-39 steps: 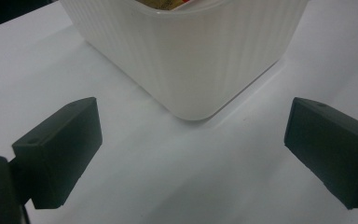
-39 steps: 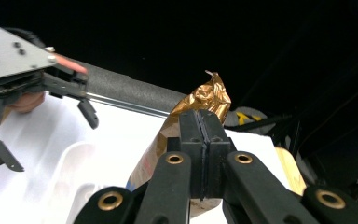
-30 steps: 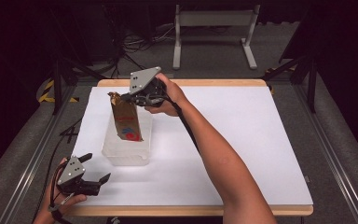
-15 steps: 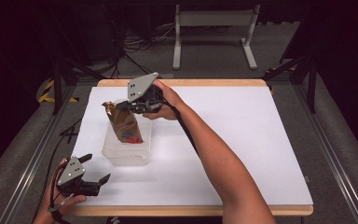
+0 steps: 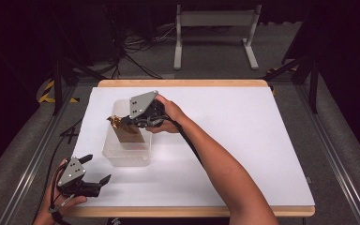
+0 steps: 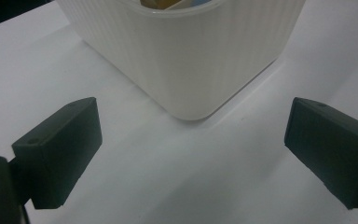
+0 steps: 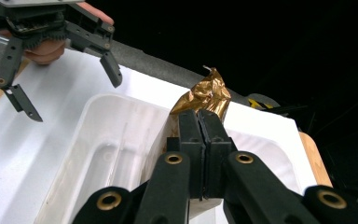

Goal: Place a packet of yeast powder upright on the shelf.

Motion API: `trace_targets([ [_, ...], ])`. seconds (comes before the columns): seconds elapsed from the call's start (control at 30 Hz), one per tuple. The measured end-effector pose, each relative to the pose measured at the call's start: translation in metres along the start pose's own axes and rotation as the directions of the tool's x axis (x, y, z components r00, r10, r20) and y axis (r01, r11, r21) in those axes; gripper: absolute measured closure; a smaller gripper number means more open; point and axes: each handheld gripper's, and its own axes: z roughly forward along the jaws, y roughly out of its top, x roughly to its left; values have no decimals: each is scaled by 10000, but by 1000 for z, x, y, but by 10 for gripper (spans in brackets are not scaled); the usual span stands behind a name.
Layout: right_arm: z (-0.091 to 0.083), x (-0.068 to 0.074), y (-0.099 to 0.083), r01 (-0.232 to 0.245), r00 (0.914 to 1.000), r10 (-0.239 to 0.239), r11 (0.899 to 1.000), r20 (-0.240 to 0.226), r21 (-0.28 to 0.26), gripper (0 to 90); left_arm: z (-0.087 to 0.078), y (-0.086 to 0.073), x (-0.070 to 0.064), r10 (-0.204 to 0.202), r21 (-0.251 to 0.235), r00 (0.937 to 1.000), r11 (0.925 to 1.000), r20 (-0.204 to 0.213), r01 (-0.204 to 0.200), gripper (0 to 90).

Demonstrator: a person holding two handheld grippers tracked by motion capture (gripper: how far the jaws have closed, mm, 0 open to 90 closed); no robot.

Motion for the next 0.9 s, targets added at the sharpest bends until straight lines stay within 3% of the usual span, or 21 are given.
trace_targets([
  [0.57, -11, 4, -5, -701, 9956, 694, 9975, 622, 94, 811, -2, -1, 0, -21, -45, 10000, 10000, -65, 20, 50],
  [0.9, -26, 9, -6, -1134, 9855, 1084, 9931, 1309, 311, 760, 0, 0, 1, -22, -49, 10000, 10000, -40, 22, 50],
])
